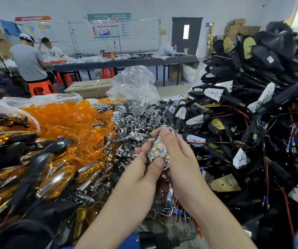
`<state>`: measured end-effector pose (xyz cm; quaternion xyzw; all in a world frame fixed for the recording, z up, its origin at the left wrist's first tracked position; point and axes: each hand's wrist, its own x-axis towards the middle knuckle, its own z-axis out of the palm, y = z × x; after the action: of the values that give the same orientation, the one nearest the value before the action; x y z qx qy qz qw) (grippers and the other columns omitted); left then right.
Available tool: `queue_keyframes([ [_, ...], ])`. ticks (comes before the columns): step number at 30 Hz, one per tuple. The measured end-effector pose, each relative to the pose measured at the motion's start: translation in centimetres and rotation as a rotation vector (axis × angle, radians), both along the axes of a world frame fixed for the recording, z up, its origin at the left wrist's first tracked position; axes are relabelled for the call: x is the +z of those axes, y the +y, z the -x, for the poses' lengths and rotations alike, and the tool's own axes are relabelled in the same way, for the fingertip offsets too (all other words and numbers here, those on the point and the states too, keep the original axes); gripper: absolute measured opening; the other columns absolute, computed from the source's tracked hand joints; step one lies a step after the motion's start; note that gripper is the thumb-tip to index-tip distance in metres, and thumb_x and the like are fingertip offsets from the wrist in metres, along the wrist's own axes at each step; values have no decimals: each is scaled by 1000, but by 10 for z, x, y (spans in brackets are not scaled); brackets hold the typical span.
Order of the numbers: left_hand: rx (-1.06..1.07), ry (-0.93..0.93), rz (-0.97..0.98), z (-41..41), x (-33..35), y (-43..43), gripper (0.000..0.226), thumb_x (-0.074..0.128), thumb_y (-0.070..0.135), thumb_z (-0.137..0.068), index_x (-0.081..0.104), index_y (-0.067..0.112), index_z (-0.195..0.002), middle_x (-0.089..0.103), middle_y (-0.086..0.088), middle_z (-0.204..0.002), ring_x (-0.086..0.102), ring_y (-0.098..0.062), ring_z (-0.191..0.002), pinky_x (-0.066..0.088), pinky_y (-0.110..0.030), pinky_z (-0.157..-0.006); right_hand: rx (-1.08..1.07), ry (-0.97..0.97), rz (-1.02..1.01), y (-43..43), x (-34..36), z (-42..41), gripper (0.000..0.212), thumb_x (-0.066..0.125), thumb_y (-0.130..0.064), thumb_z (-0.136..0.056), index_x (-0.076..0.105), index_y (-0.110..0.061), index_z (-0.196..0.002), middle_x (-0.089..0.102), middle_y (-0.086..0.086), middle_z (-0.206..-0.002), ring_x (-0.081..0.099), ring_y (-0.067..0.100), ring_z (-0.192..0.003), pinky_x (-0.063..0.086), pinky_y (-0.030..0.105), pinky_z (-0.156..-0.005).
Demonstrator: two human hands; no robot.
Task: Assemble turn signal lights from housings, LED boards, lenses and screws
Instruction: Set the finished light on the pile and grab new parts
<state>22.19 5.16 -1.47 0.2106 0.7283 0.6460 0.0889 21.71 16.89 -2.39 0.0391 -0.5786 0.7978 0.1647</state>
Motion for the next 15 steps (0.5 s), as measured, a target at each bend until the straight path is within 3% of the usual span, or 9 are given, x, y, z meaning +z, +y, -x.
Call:
queue_keyframes([
  [3,43,-44,40,-5,8,4,30,49,35,-100,40,60,-112,50,13,-145,42,-3,-137,36,-28,-114,-1,-21,-31,-2,0,0,32,56,-66,-83,71,-39,-92,77,-1,-98,69,32,-115,46,60,-108],
  [5,85,-22,76,-6,7,6,39,48,31,-102,33,56,-129,42,14,-152,31,-2,-144,30,-34,-119,5,-10,-23,-3,-2,0,25,56,-60,-89,70,-39,-89,78,0,-95,72,29,-110,52,53,-103],
  [8,127,-14,81,-4,4,6,47,47,30,-104,33,48,-145,44,9,-152,40,-10,-141,36,-40,-116,33,-6,32,-6,-4,2,23,53,-49,-96,69,-33,-89,76,0,-86,75,26,-103,60,42,-89],
  [10,106,-39,82,-3,1,5,41,48,31,-103,41,46,-141,59,7,-136,56,-12,-126,46,-36,-105,33,-7,47,-7,-4,2,23,53,-48,-95,70,-34,-88,76,1,-85,75,26,-102,60,40,-89],
  [11,81,-69,86,-2,1,4,33,50,33,-102,50,44,-134,69,8,-117,65,-9,-107,52,-29,-90,29,-11,55,-7,-4,3,23,53,-49,-94,71,-36,-86,76,1,-84,75,26,-102,60,40,-87],
  [13,30,-173,21,-2,5,2,18,54,35,-99,64,35,-114,70,9,-75,64,-9,-65,50,-22,-57,37,-23,89,-4,-4,4,23,55,-49,-91,72,-37,-82,76,1,-83,75,26,-96,59,38,-80],
  [15,-2,-225,-53,-3,7,0,23,57,47,-91,70,32,-103,67,5,-65,58,-14,-56,48,-25,-50,68,-50,110,-1,-4,4,22,57,-49,-89,74,-35,-83,77,1,-86,74,25,-91,60,36,-70],
])
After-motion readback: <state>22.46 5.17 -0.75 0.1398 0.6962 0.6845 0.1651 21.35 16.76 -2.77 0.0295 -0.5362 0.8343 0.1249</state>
